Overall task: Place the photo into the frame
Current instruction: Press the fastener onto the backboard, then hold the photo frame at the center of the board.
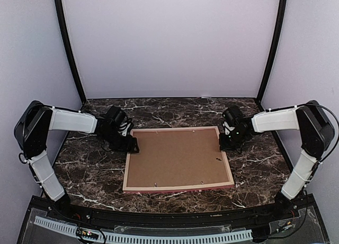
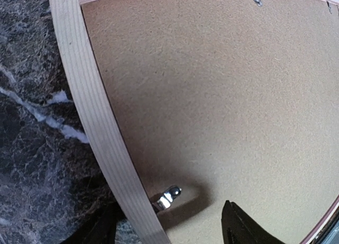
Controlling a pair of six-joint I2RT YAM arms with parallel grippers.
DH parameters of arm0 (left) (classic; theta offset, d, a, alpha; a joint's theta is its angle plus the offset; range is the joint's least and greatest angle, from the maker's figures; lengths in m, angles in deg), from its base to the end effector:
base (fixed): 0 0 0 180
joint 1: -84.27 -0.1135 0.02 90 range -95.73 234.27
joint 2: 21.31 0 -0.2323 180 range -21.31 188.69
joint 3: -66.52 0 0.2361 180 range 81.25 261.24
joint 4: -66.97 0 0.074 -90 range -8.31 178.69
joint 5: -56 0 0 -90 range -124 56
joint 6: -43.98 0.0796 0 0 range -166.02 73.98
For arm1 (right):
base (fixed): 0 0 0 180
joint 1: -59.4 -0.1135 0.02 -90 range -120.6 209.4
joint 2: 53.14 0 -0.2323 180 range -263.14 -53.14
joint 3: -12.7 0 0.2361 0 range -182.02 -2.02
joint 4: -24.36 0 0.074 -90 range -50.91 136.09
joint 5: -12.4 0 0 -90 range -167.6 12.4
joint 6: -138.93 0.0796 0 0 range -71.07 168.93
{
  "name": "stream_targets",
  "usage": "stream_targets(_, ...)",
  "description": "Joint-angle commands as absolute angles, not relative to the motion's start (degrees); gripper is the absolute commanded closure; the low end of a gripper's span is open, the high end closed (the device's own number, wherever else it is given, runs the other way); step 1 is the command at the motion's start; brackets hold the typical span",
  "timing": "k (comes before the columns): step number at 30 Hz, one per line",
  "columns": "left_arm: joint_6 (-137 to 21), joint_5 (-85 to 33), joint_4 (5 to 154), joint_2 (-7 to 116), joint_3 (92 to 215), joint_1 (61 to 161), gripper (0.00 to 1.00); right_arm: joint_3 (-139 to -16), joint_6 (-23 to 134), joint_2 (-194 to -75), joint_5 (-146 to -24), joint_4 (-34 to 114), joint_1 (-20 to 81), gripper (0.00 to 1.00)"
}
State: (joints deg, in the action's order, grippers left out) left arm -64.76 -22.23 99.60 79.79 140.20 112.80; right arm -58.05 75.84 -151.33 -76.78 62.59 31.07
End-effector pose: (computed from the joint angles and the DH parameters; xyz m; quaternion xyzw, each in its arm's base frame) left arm 0.2999 -0.1815 0.1011 0.1084 0.9552 -0.1938 0.1958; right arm 0.2874 0.1537 0.0947 -0.0106 0.9775 0.0915 0.1900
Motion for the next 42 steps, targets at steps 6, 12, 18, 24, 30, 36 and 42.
stream_targets(6, -65.5, -23.4, 101.7, 73.9, 136.3, 113.1, 0.3, -56.0, 77.8, -153.0, -79.9, 62.8, 31.4, 0.8)
stream_targets(12, -65.9, -24.1, 101.3, 74.0, 135.1, 113.1, 0.42, -56.1, 78.1, -151.6, -80.2, 63.1, 31.4, 0.68)
stream_targets(18, -66.8, -23.6, 100.5, 74.8, 134.8, 113.4, 0.55, -55.1, 78.5, -147.8, -81.0, 63.0, 31.4, 0.52)
stream_targets(24, -68.5, -24.8, 100.7, 74.8, 134.6, 114.1, 0.63, -53.6, 78.8, -145.5, -81.3, 63.0, 31.3, 0.48)
stream_targets(30, -70.7, -26.0, 100.5, 74.2, 133.9, 114.9, 0.71, -50.4, 78.6, -141.8, -84.2, 61.0, 31.2, 0.44)
stream_targets(36, -71.7, -26.5, 100.4, 74.1, 133.5, 115.2, 0.76, -48.0, 77.0, -140.1, -87.5, 59.6, 30.8, 0.4)
stream_targets(42, -71.8, -26.9, 100.7, 74.1, 133.7, 115.4, 0.79, -47.3, 76.0, -141.2, -86.9, 59.9, 29.4, 0.36)
